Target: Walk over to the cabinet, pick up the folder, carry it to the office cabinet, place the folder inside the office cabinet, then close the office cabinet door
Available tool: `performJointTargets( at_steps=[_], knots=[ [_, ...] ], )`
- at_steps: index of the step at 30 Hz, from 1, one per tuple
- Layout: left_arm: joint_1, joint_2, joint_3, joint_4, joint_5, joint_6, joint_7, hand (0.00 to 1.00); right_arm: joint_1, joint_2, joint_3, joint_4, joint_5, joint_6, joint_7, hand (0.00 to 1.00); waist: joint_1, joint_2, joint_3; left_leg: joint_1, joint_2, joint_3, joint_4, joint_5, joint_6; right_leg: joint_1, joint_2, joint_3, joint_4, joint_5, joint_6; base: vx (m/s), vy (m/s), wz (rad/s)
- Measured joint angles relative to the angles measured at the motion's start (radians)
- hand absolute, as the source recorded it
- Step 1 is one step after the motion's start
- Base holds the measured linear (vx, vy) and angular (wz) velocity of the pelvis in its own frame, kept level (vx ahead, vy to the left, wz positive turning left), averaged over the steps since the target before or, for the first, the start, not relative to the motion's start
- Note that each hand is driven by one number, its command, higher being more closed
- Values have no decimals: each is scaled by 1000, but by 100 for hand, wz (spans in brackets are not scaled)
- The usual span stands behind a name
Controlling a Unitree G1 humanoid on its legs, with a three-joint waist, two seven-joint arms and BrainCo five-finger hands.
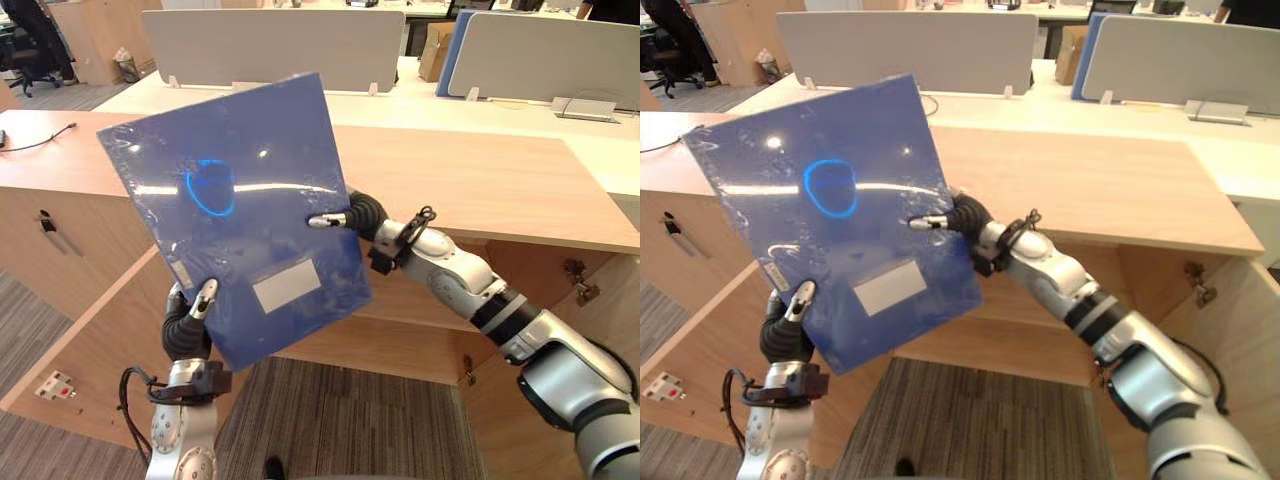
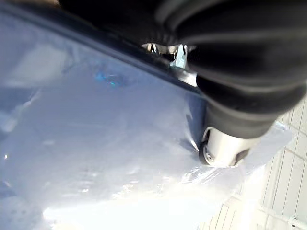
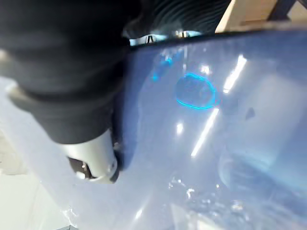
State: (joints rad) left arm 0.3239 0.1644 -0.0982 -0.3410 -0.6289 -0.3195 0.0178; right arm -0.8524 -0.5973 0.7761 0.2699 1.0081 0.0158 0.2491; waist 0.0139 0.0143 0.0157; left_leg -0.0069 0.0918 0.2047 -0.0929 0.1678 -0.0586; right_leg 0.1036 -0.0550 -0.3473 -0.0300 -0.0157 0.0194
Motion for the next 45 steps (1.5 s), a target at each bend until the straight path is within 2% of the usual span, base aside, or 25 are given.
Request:
performJointTargets(
  at_steps=[4, 5, 12, 15, 19, 22, 24, 25, 26, 27, 29, 30, 33, 34, 36, 39, 41, 43, 45],
  knots=[
    [0, 7, -17, 0, 9, 2, 0, 100, 0, -37, 21, -5, 63, 22, 28, 100, 2, 0, -10, -5, 1, -3, 0, 1, -2, -2, 3, -3, -3, 1, -1, 0, 0, 0],
    [0, 8, -24, 0, 10, 5, 0, 0, 0, -50, 33, -6, 74, 22, 29, 100, 5, 0, -17, -7, 1, -4, 0, 1, -2, -2, 3, -3, -5, 1, -1, 0, 0, 0],
    [-1, 42, -90, 0, 25, 8, -24, 0, 6, -119, 73, -13, 73, 31, 51, 100, 10, 0, -28, -8, 2, -6, 4, 2, -2, -1, 4, -3, -5, 1, -1, 0, 0, 0],
    [-3, 50, -106, 3, 21, 7, -68, 0, 67, -163, 22, -86, 66, 33, 53, 100, 10, 0, -28, -7, 1, -6, 4, 2, -2, -2, 4, -2, -4, 1, -1, 0, 0, 0],
    [-19, 61, -139, 68, -26, 3, -155, 0, 156, -217, -73, -184, -7, 32, 53, 100, 3, 1, -29, -7, 2, -1, 4, 2, -2, -6, 3, 3, 0, 1, -1, -9, 7, -4],
    [-43, 56, -172, 181, -50, 20, -218, 0, 268, -252, -239, -321, -175, 30, 54, 100, -9, 1, -29, -7, 2, 6, 3, 2, -2, -13, 2, 14, 4, 1, -1, -13, 13, -8],
    [-47, 35, -161, 273, -52, 45, -247, 0, 349, -237, -398, -447, -373, 15, 51, 100, -24, 2, -30, -7, 3, 13, 0, 1, -2, -17, 2, 23, 5, 1, -1, -12, 12, -12],
    [-51, 8, -128, 356, -53, 65, -252, 0, 373, -200, -492, -503, -513, -22, 53, 100, -39, 5, -31, -7, 4, 17, 0, 1, -2, -20, 2, 27, 4, 1, -1, -11, 7, -12],
    [-55, -7, -106, 405, -55, 78, -252, 0, 378, -180, -529, -528, -582, -46, 48, 100, -46, 6, -32, -7, 4, 21, 0, 1, -2, -21, 2, 29, 4, 1, 0, -13, 4, -18],
    [-65, -33, -56, 516, -71, 108, -249, 0, 379, -123, -600, -584, -729, -108, 21, 100, -61, 9, -34, -6, 8, 27, 0, 1, -2, -26, 5, 38, 4, 1, 0, -18, -1, -18],
    [-68, -38, -32, 594, -71, 128, -244, 0, 383, -87, -638, -632, -859, -158, -6, 100, -63, 9, -34, -6, 12, 34, 0, 1, -3, -30, 9, 50, 3, 4, -1, -24, -6, -15],
    [-71, -38, -30, 636, -69, 137, -244, 0, 400, -80, -638, -654, -907, -175, -12, 100, -63, 9, -34, -6, 14, 34, 0, 1, -3, -31, 11, 50, 2, 5, -2, -24, -7, -5],
    [-91, -39, -26, 775, -14, 141, -244, 0, 474, -57, -620, -672, -952, -189, 8, 100, -60, 8, -35, -9, 18, 35, 0, 1, -3, -36, 14, 52, 0, 5, -2, -13, 2, -1],
    [-104, -40, -18, 873, 62, 152, -243, 0, 506, -54, -603, -670, -956, -189, 20, 100, -59, 7, -35, -10, 20, 36, -1, 0, -3, -38, 14, 54, -2, 4, -1, -39, 7, -6],
    [-118, -38, -16, 997, 116, 162, -242, 0, 517, -55, -577, -669, -958, -189, 27, 100, -59, 7, -35, -10, 24, 43, -1, -1, -5, -38, 15, 57, -7, 5, 1, -26, 5, -11],
    [-124, -45, 9, 1191, 147, 187, -240, 0, 547, -53, -543, -670, -957, -201, 34, 100, -59, 3, -34, -10, 29, 61, -1, -4, -8, -45, 19, 77, -12, 11, -1, -8, 6, -16],
    [-126, -42, 44, 1255, 164, 192, -226, 0, 588, -49, -512, -670, -965, -205, 33, 100, -59, 1, -33, -10, 32, 61, 0, -4, -8, -44, 21, 77, -13, 16, -8, 1, 0, -4],
    [-133, -40, 84, 1304, 210, 191, -196, 0, 631, -47, -453, -669, -1003, -213, 35, 100, -57, 0, -33, -10, 33, 62, 0, -4, -8, -42, 23, 78, -14, 19, -10, 0, 0, 0],
    [-138, -40, 116, 1361, 281, 192, -165, 0, 688, -46, -324, -630, -1040, -238, 47, 100, -52, -5, -30, -10, 36, 62, 0, -5, -9, -42, 26, 79, -16, 19, -10, 0, 0, 0]
  ],
)
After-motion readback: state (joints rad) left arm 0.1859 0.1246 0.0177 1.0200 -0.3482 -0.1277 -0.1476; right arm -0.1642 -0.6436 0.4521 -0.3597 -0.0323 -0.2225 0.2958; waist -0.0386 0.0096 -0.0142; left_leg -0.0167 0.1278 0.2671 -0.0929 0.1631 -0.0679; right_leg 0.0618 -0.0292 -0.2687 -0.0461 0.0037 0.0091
